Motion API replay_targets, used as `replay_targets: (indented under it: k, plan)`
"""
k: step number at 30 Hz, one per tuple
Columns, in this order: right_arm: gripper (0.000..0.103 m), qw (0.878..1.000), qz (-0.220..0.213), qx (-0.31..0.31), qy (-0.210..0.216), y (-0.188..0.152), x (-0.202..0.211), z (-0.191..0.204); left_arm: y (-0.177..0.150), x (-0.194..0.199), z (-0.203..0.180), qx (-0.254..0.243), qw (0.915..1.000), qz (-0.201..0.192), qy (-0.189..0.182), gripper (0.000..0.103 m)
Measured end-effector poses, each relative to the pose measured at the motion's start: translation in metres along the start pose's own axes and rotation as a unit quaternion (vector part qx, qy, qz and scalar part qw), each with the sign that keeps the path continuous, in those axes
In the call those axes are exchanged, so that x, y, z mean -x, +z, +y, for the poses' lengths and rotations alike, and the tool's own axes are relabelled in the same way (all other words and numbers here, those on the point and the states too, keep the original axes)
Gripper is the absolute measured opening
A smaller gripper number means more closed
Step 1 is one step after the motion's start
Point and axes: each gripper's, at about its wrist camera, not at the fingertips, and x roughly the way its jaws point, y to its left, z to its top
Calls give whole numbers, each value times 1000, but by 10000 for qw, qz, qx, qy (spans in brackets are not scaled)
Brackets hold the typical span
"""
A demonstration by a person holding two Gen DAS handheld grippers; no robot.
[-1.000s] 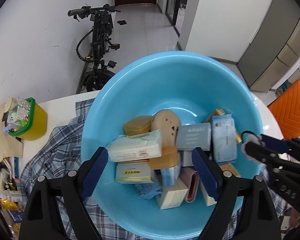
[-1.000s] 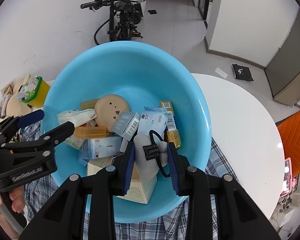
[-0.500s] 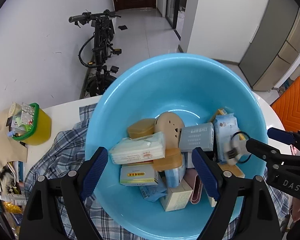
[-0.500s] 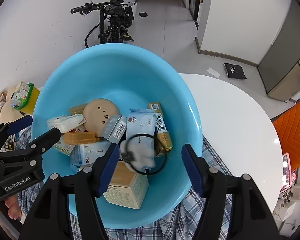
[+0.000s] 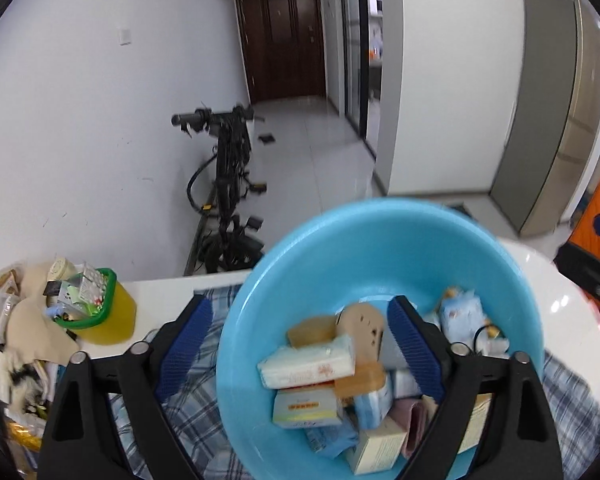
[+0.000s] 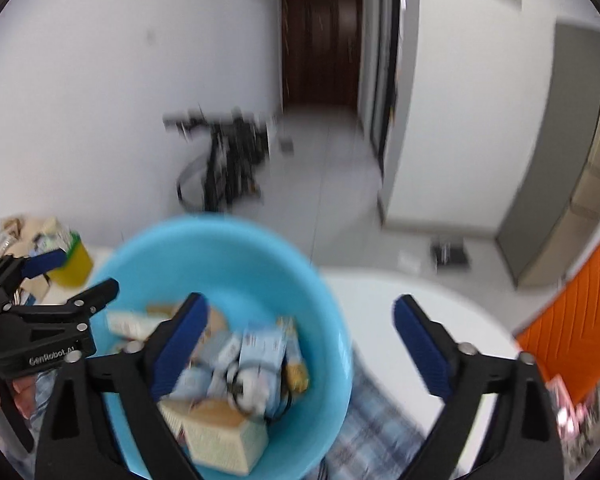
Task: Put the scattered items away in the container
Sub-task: 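Withdraw both tools up and away from the basin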
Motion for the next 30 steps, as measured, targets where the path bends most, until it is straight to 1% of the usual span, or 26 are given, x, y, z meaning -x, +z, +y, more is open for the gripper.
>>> replay_targets:
  k: [1,2,4,6,9,11,12,14,15,17,20,23,25,27,29,30]
  plan:
    - [103,9999,-137,46,-83,-1,3,1,0,2,3,77,9999,-90,-71,103]
    - [103,9996,-241,42,-133,-2,5,1,0,6,5,151,9995,-214,-150,103]
    - [103,9996,-267,-72,-49,-4,6,1,-1,10,7,225,9987,-404,-214,103]
    - [103,9992,-328,-211,21,-7,6,0,-2,12,6,197,9983,-520,-176,103]
    - [103,9988,-395,-283,-10,-14,6,1,-3,19,2,-71,9974,-720,-58,103]
    - [103,9986,-455,-278,-59,-15,6,3,-4,27,0,-123,9959,-900,-43,103]
    - [103,9984,-484,-286,-58,-17,9,1,-6,32,-1,-104,9952,-971,-68,103]
    - [103,9979,-560,-321,-42,-23,19,-4,-10,41,1,-91,9937,-1090,-239,103]
    - [103,9975,-610,-331,-99,-25,24,-3,-14,46,1,-131,9925,-1173,-316,103]
    - [103,9966,-751,-297,-177,-31,35,3,-23,57,2,-207,9905,-1328,-283,103]
    - [103,9964,-822,-192,-120,-44,54,14,-37,69,3,-353,9901,-1351,-142,103]
    - [103,9974,-698,-187,35,-58,68,22,-55,85,2,-490,9891,-1386,-34,103]
    - [103,9979,-609,-210,71,-66,76,25,-66,97,3,-452,9898,-1343,-135,103]
    - [103,9980,-536,-256,220,-76,86,28,-79,110,4,-370,9908,-1257,-341,103]
    - [103,9973,-557,-328,344,-86,98,29,-93,126,2,-308,9907,-1199,-559,103]
    - [103,9970,-571,-349,388,-91,105,30,-100,134,0,-347,9903,-1202,-600,103]
